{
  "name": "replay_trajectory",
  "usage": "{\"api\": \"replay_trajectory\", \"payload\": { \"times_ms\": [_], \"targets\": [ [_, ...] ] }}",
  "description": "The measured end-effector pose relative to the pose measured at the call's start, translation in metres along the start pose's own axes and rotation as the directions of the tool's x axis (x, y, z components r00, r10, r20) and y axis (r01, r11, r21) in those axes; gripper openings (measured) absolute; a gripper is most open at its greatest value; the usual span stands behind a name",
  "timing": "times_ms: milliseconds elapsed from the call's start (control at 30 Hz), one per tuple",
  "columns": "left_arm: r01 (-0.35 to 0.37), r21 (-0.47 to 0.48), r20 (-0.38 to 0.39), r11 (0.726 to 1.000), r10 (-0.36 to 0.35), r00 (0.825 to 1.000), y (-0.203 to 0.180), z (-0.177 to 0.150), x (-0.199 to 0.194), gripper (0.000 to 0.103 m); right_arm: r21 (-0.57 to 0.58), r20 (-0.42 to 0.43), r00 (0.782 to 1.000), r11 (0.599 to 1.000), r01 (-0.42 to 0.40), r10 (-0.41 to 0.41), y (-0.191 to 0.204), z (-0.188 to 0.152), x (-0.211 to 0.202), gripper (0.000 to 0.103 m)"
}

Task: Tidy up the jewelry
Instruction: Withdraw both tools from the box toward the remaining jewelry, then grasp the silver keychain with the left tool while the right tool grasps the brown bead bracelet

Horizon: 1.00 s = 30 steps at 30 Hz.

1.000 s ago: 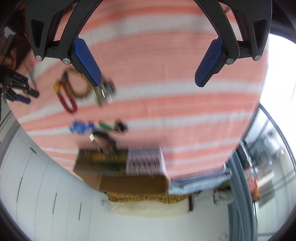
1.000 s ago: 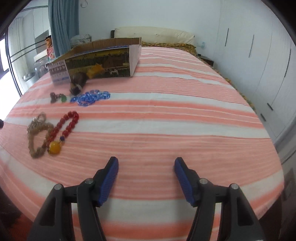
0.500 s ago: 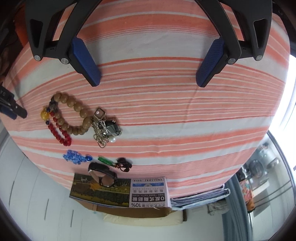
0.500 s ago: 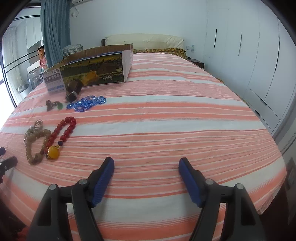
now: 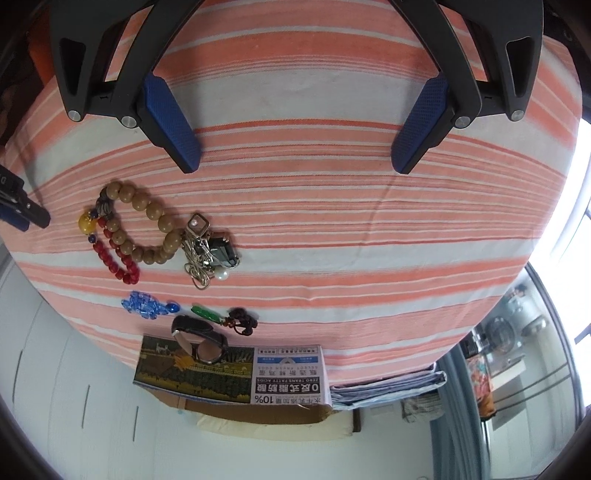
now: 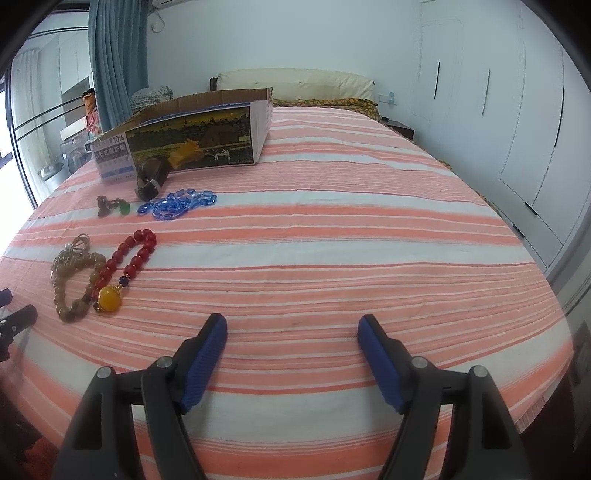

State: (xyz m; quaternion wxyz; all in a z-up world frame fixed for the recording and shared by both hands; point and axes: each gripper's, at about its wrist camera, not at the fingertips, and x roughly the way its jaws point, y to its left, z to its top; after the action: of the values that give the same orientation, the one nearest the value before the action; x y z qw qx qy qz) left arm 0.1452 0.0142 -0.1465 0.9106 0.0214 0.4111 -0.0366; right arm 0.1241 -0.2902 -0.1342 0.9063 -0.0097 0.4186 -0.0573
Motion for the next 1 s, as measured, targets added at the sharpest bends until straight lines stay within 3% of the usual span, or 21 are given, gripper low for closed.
{"api": "replay_trajectory", "payload": {
  "times_ms": [267, 500, 733, 1000],
  "targets": [
    [0.015, 0.014, -0.026, 1.0, -0.015, 1.0, 0.002, 0.003, 0.001, 0.103, -0.029, 0.011, 0.996, 0.996, -0.087, 0.088, 0.013, -0.004, -0.012, 0.075],
    [0.028, 0.024, -0.059, 0.999, -0.027, 0.998, 0.001, 0.009, 0.004, 0.103, -0.116, 0.06, 0.97, 0.966, -0.229, 0.237, 0.045, -0.003, -0.032, 0.075],
    [0.114, 0.145, -0.152, 0.983, -0.092, 0.984, -0.024, 0.036, 0.025, 0.103, -0.098, 0.036, 0.962, 0.959, -0.267, 0.271, 0.054, -0.006, -0.031, 0.075],
    [0.145, 0.156, -0.185, 0.977, -0.116, 0.976, -0.036, 0.068, 0.054, 0.102, -0.095, 0.056, 0.965, 0.963, -0.252, 0.258, 0.048, -0.008, -0.04, 0.075]
  ]
}}
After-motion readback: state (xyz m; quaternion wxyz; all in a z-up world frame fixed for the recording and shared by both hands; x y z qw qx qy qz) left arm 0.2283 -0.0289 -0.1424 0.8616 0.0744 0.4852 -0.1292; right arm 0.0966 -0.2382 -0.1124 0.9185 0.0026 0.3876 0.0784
